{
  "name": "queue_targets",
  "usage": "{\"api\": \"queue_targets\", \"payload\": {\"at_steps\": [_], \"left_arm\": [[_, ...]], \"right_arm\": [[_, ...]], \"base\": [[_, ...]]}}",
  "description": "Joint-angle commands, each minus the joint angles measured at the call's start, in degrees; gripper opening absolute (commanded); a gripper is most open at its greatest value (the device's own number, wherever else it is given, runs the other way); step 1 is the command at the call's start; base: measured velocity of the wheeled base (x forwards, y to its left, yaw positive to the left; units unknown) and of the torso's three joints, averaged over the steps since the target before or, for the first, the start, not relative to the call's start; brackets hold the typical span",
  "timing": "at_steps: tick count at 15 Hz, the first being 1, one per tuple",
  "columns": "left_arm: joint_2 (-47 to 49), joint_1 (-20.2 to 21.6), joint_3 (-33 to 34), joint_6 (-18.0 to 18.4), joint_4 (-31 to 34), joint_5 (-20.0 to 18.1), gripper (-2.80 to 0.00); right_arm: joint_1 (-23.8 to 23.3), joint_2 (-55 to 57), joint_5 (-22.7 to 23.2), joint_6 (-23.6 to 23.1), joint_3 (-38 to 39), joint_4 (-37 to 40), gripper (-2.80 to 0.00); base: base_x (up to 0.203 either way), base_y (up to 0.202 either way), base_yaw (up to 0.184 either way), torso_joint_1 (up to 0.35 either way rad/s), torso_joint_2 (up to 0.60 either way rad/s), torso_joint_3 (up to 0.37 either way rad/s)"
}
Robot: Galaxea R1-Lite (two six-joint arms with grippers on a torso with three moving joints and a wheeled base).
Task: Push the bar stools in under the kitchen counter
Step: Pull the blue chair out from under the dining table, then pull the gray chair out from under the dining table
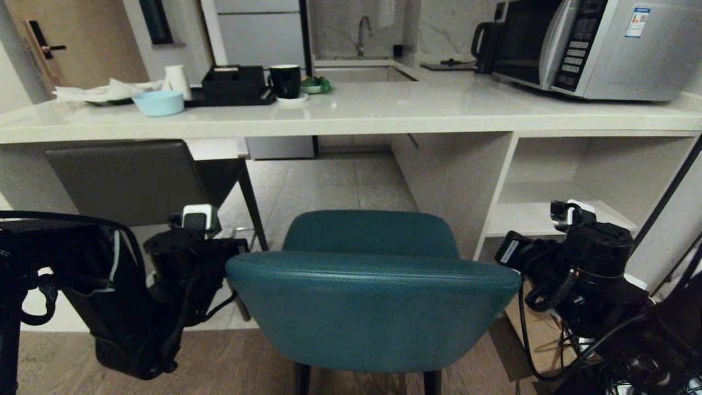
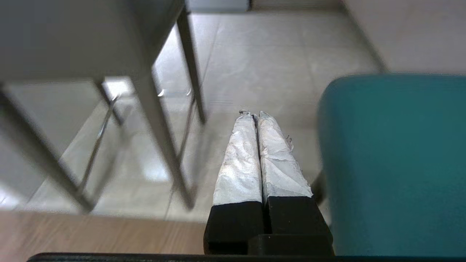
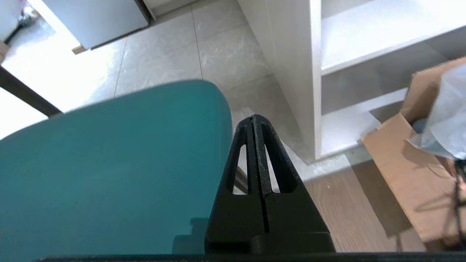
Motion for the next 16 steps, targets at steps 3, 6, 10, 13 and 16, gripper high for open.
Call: {"api": "queue_targets", "payload": {"at_steps": [3, 6, 10, 13, 16], "left_arm": [[-4.6, -0.9, 13.8, -1.3, -0.5, -0.8, -2.8], [-8.9, -6.7, 21.2, -5.4, -0.5, -4.0, -2.8], [-9.9, -11.2, 26.8, -6.0, -0.5, -4.6, -2.8], [-6.9, -11.9, 24.2, -7.0, -0.5, -4.1, -2.8], [-4.1, -11.3, 20.2, -6.7, -0.5, -3.6, -2.8]], "right_arm": [[2.4, -8.0, 0.2, -0.2, 9.1, -0.5, -2.8], [7.8, -9.7, 0.2, -0.1, 13.9, -0.6, -2.8], [12.7, -8.8, 0.0, 0.1, 14.7, -0.7, -2.8], [14.1, -6.7, 0.0, 0.1, 12.7, -0.7, -2.8], [16.0, -5.6, 0.0, 0.1, 12.6, -0.7, -2.8]], "base": [[0.0, 0.0, 0.0, 0.0, 0.0, 0.0], [0.0, 0.0, 0.0, 0.0, 0.0, 0.0], [0.0, 0.0, 0.0, 0.0, 0.0, 0.0], [0.0, 0.0, 0.0, 0.0, 0.0, 0.0], [0.0, 0.0, 0.0, 0.0, 0.0, 0.0]]}}
